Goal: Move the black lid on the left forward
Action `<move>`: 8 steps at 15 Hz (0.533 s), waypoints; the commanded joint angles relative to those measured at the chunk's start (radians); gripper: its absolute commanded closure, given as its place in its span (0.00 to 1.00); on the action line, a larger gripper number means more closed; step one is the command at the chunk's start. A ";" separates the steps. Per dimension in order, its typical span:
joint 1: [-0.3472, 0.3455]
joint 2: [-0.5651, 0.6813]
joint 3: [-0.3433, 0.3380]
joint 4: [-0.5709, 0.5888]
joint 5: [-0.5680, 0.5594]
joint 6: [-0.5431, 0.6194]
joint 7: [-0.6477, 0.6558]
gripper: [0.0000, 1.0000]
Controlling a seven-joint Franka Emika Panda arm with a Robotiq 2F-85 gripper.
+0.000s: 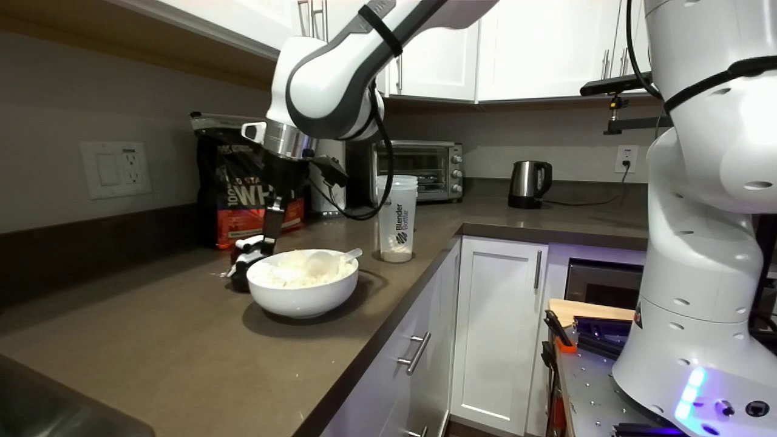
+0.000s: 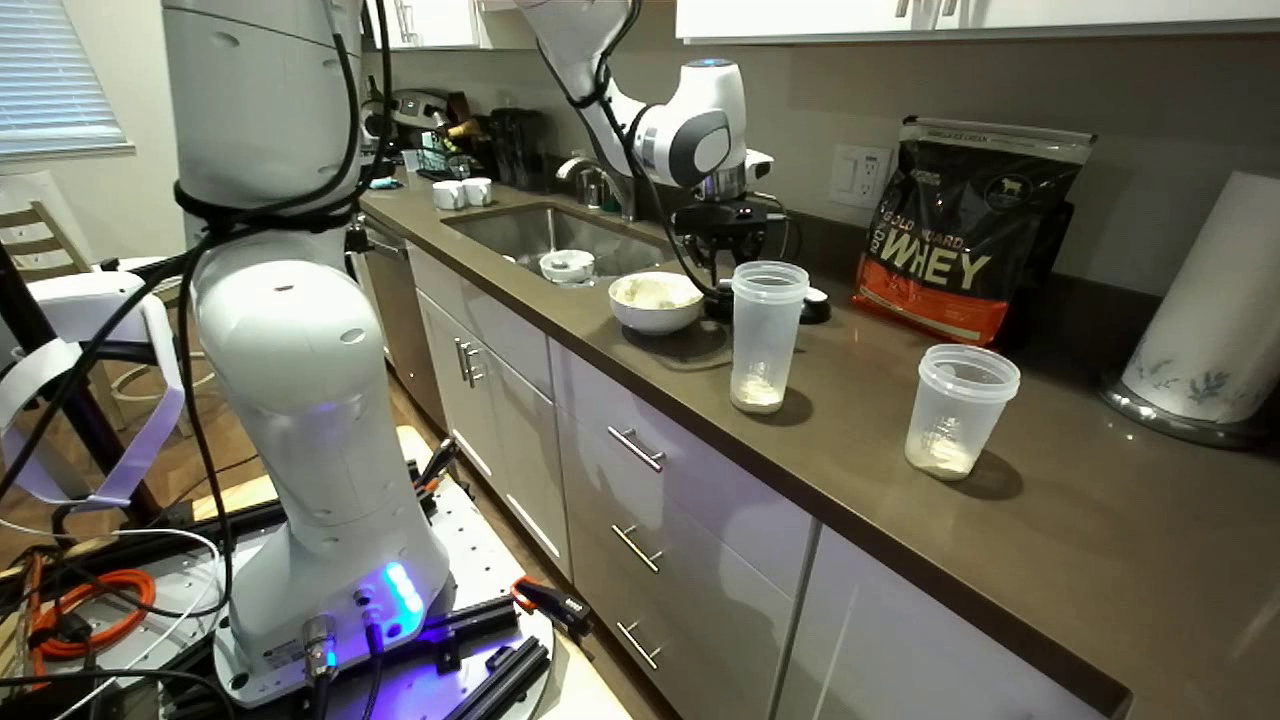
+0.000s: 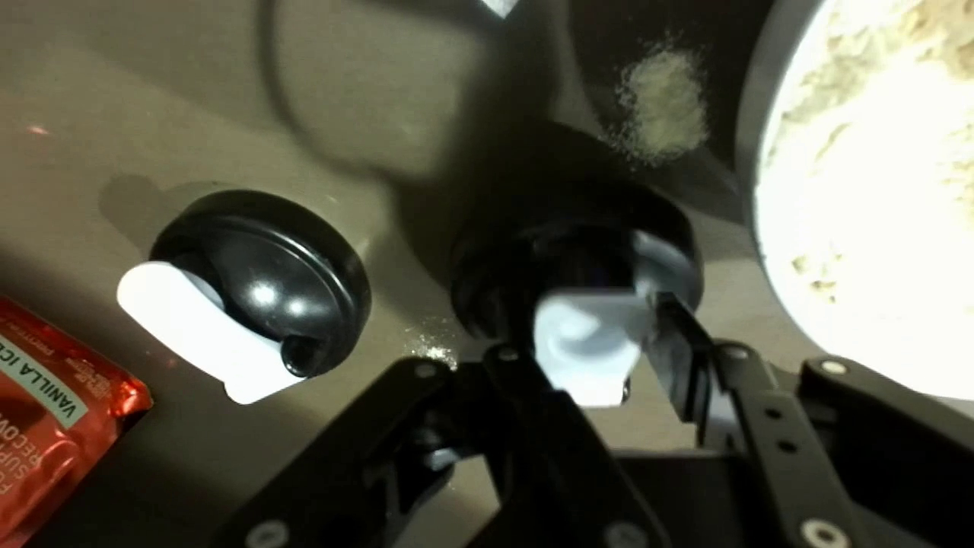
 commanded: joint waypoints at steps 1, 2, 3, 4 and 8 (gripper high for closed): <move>-0.002 -0.043 -0.007 -0.043 -0.006 0.013 0.021 0.24; -0.002 -0.047 -0.007 -0.044 -0.003 0.008 0.016 0.17; -0.002 -0.052 -0.009 -0.048 -0.006 0.007 0.017 0.12; -0.001 -0.060 -0.011 -0.052 -0.006 0.008 0.018 0.04; -0.001 -0.103 -0.017 -0.076 -0.005 -0.004 0.019 0.00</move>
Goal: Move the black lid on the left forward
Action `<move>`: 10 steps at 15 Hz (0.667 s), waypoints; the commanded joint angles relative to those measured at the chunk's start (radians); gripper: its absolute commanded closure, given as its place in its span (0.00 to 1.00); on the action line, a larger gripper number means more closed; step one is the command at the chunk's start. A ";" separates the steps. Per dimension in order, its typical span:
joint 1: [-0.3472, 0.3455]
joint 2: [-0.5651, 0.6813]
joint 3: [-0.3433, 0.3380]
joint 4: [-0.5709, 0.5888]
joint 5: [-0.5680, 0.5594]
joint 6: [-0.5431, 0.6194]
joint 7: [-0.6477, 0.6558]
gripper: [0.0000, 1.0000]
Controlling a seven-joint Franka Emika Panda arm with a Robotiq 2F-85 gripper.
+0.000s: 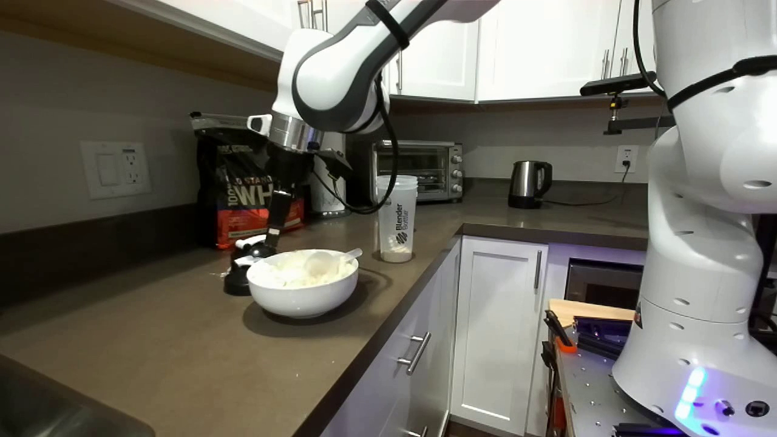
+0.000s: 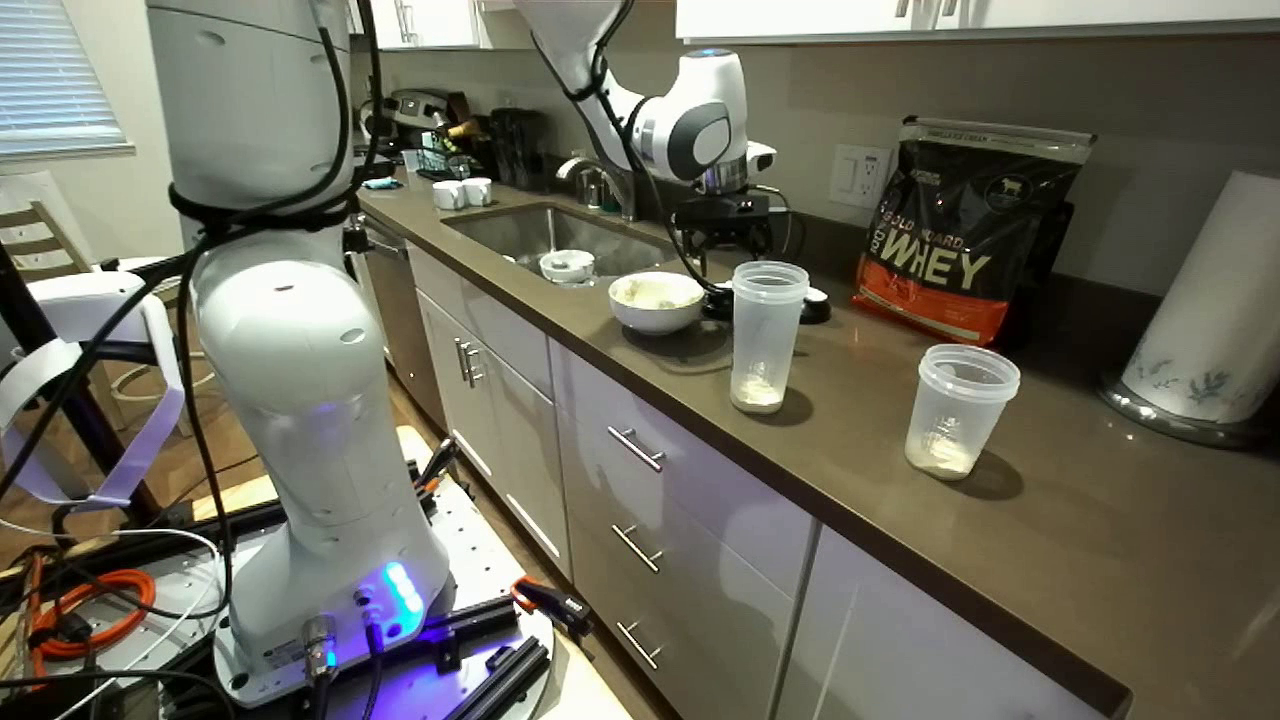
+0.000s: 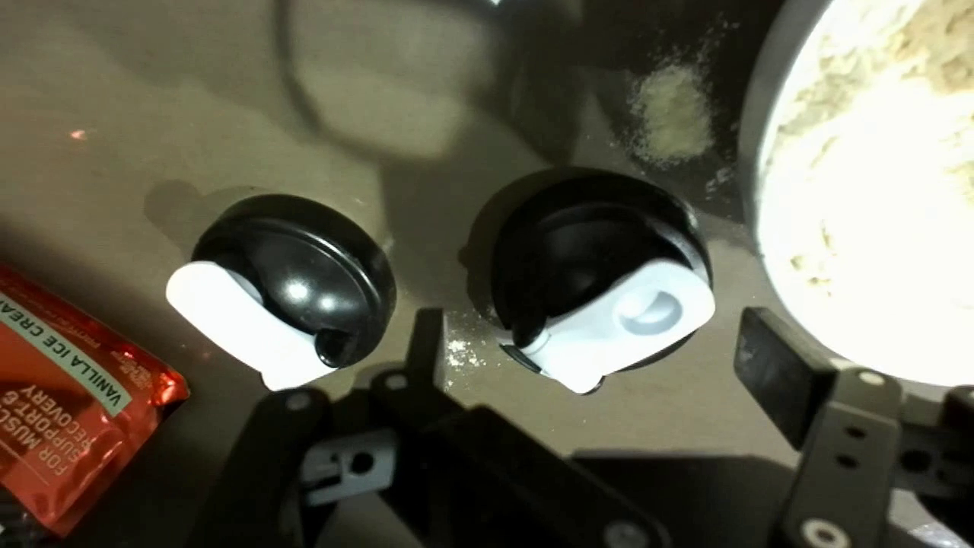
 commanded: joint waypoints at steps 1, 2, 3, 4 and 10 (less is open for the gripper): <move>-0.002 -0.075 -0.006 -0.061 0.001 -0.009 0.013 0.00; -0.001 -0.094 -0.008 -0.076 0.003 -0.023 0.013 0.00; -0.002 -0.107 -0.008 -0.088 0.013 -0.034 0.006 0.00; -0.004 -0.126 -0.008 -0.105 0.028 -0.053 -0.006 0.00; 0.009 -0.244 -0.029 -0.221 0.114 -0.146 -0.046 0.00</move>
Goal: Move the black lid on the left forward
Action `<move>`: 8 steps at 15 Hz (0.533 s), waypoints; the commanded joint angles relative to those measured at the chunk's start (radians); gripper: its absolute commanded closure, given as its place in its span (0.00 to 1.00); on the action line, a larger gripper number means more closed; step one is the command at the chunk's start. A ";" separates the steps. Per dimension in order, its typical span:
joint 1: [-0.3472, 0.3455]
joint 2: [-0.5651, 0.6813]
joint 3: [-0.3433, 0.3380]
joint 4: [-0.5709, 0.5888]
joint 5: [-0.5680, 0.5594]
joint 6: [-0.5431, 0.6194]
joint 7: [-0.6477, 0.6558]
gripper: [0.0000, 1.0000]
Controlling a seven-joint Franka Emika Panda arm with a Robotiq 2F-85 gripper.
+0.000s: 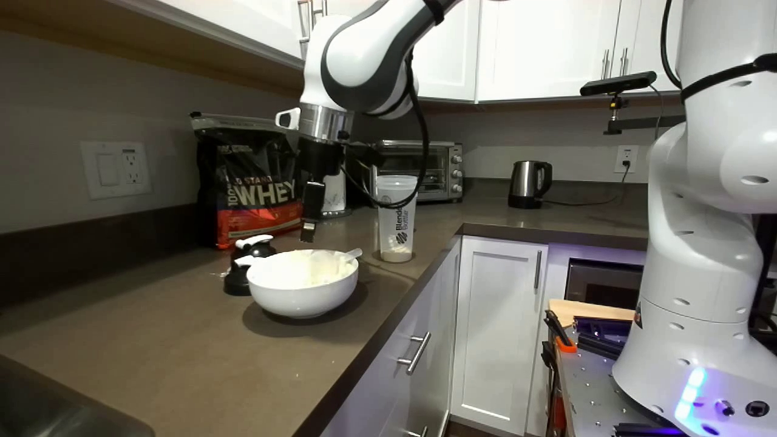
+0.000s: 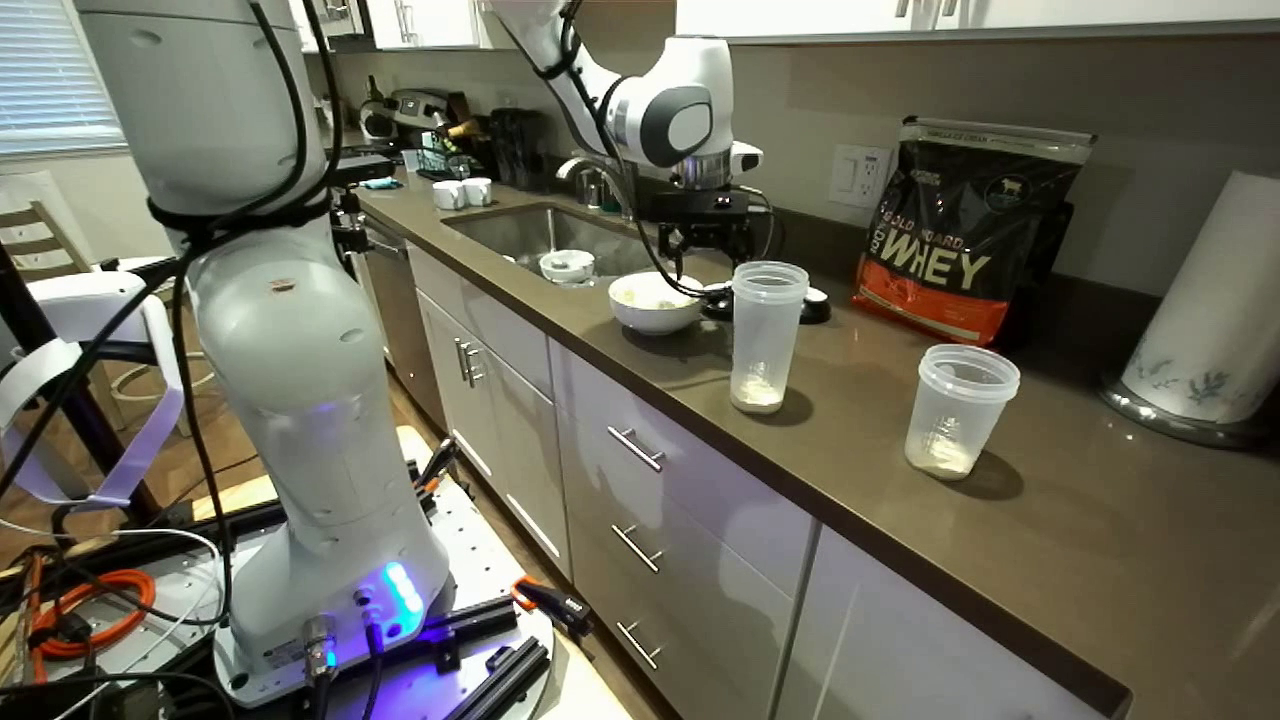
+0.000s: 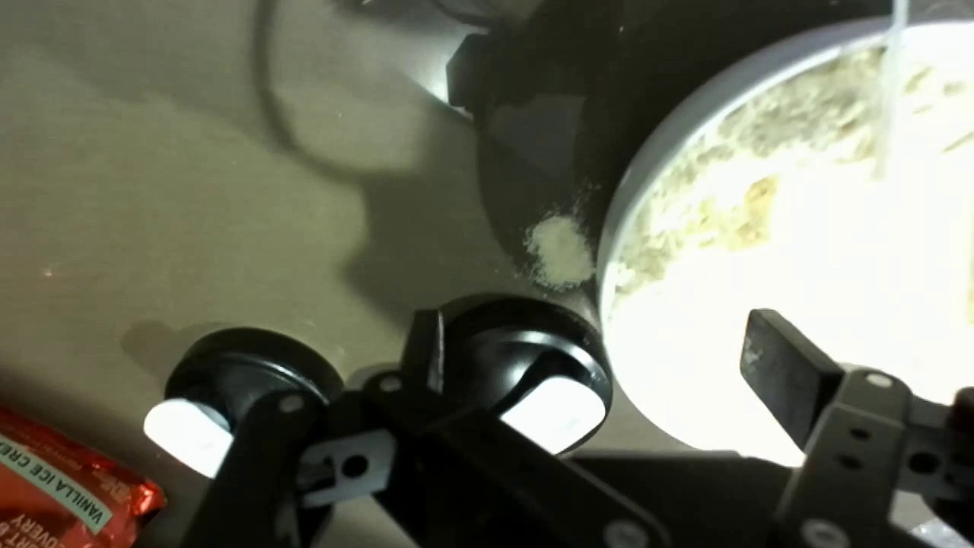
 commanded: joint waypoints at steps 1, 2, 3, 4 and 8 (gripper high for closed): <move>0.013 -0.100 -0.024 -0.085 0.053 -0.038 -0.042 0.00; 0.016 -0.117 -0.030 -0.097 0.062 -0.041 -0.047 0.00; 0.020 -0.133 -0.037 -0.108 0.061 -0.044 -0.046 0.00; 0.024 -0.147 -0.043 -0.117 0.060 -0.047 -0.045 0.00; 0.050 -0.180 -0.069 -0.137 0.062 -0.035 -0.053 0.00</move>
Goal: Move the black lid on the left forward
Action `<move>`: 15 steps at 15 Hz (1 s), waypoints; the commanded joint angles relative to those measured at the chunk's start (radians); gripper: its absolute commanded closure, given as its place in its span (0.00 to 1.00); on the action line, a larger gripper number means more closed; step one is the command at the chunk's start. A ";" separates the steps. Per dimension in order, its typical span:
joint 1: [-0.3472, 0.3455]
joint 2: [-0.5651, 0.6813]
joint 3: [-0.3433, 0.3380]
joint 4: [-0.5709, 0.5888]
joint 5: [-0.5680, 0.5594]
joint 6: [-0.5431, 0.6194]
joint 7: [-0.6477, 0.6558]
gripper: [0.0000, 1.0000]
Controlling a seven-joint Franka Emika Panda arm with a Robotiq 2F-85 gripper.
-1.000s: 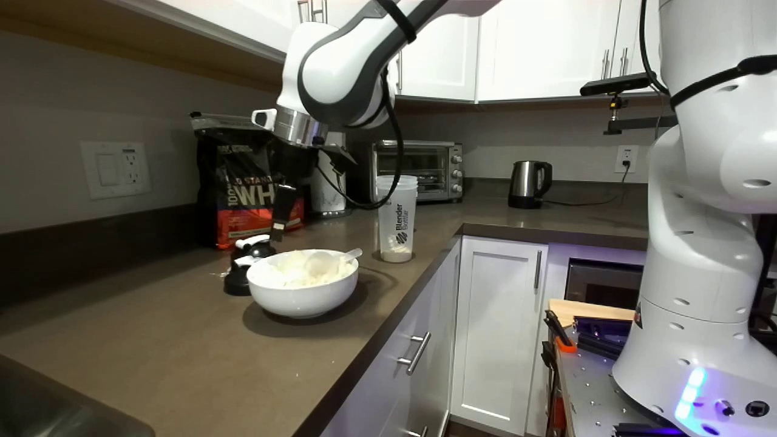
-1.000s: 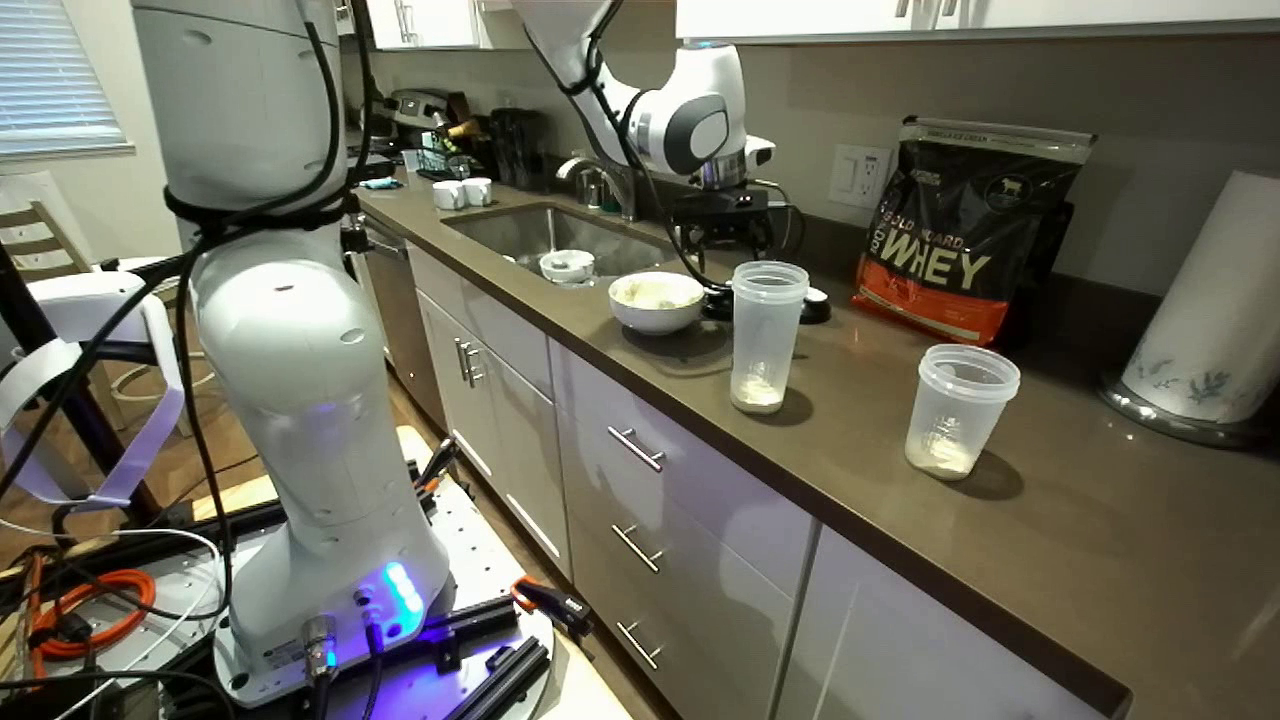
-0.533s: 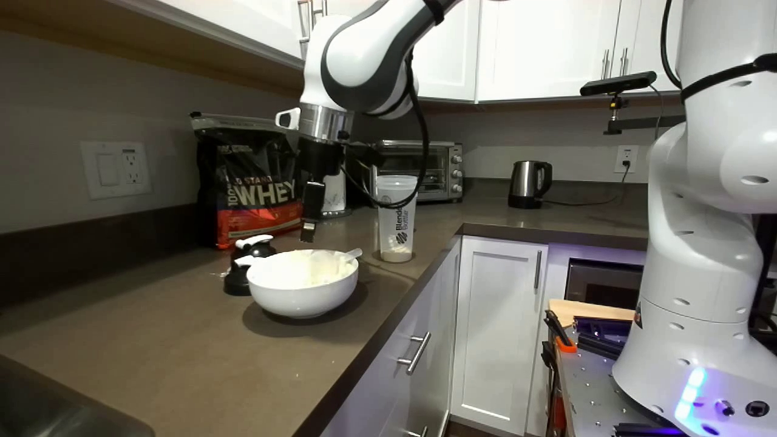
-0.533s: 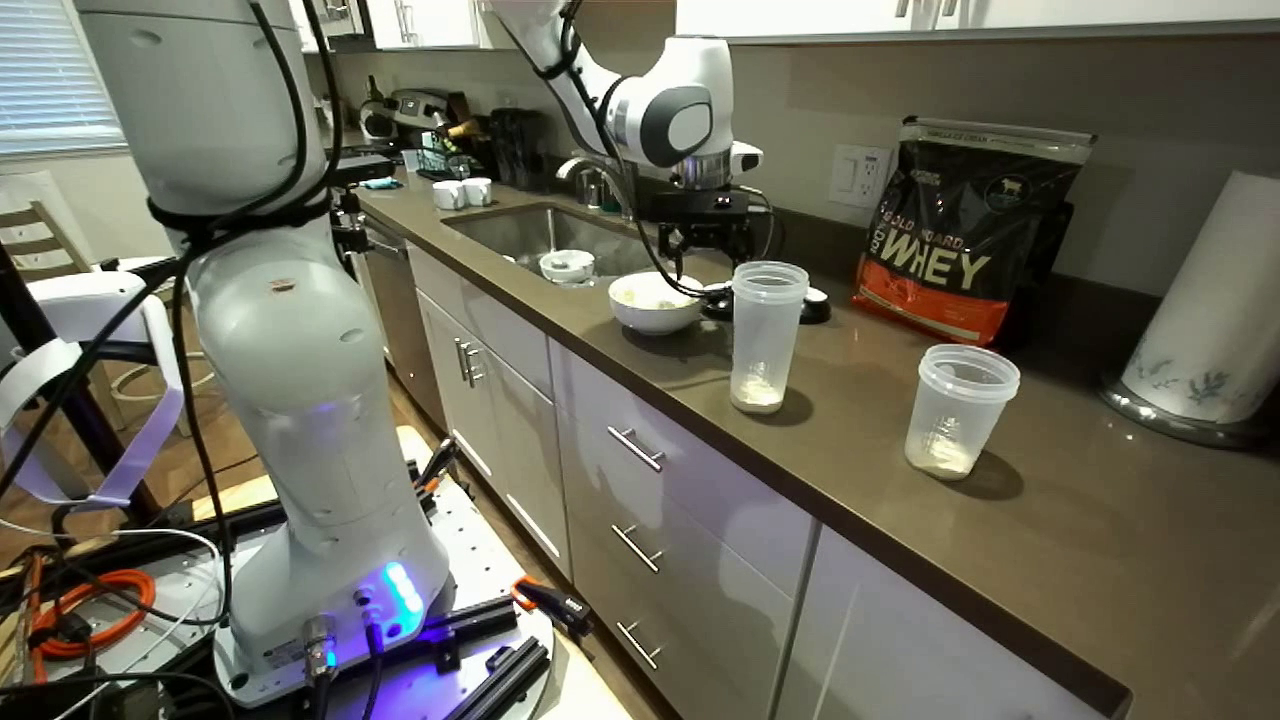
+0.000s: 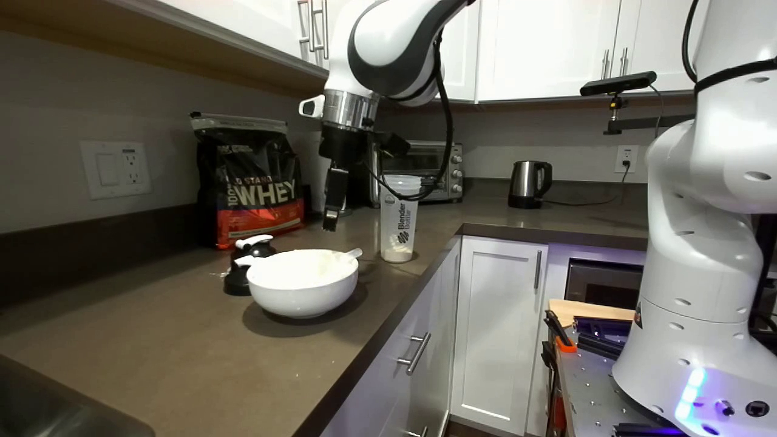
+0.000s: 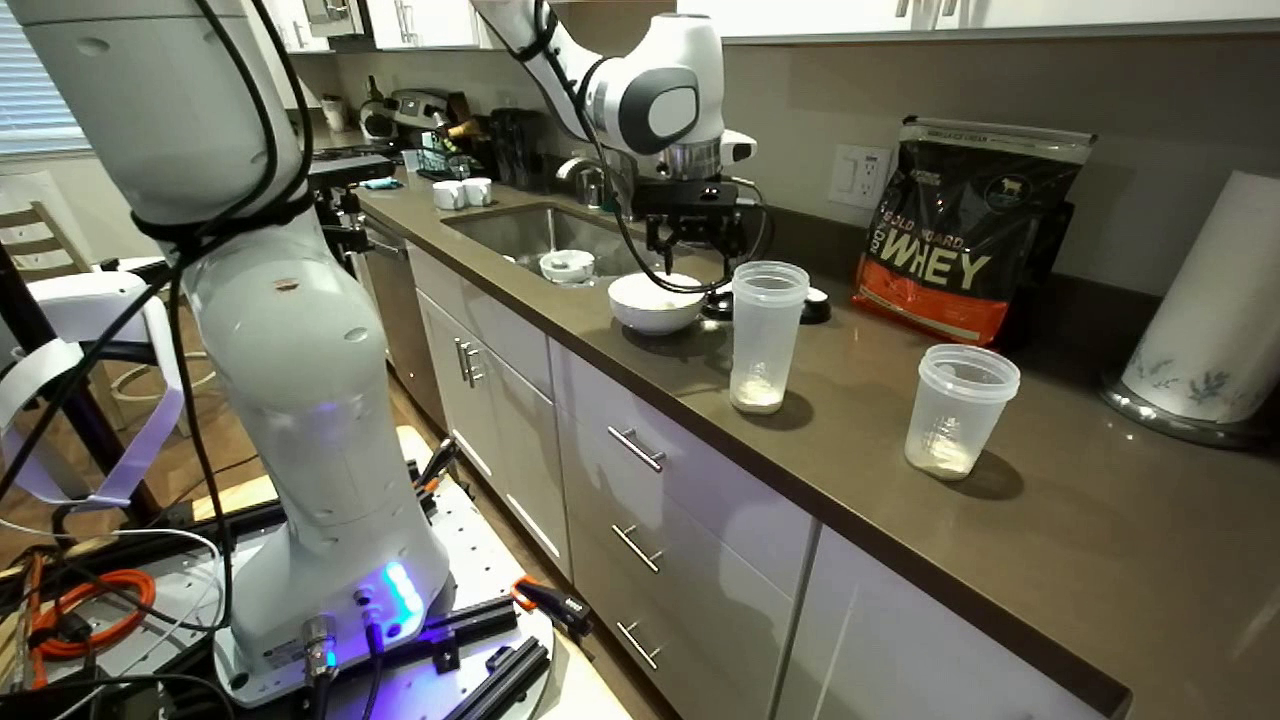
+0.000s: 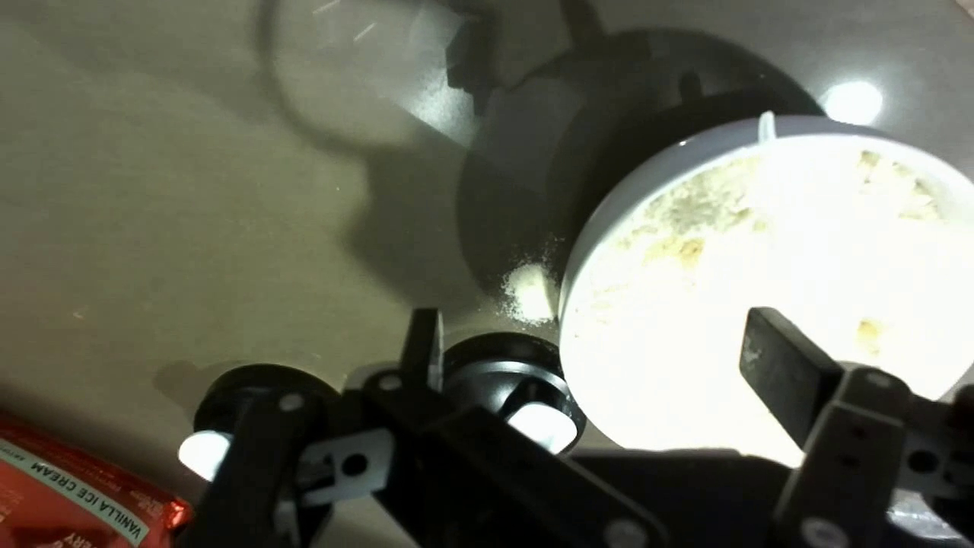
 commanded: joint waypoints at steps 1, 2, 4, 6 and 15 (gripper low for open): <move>0.033 -0.044 -0.032 -0.028 0.033 0.003 -0.053 0.00; 0.042 -0.047 -0.037 -0.033 0.041 0.017 -0.065 0.00; 0.058 -0.038 -0.046 -0.031 0.073 0.046 -0.102 0.00; 0.074 -0.030 -0.051 -0.026 0.117 0.070 -0.147 0.00; 0.102 -0.070 -0.042 0.003 0.099 0.027 -0.212 0.00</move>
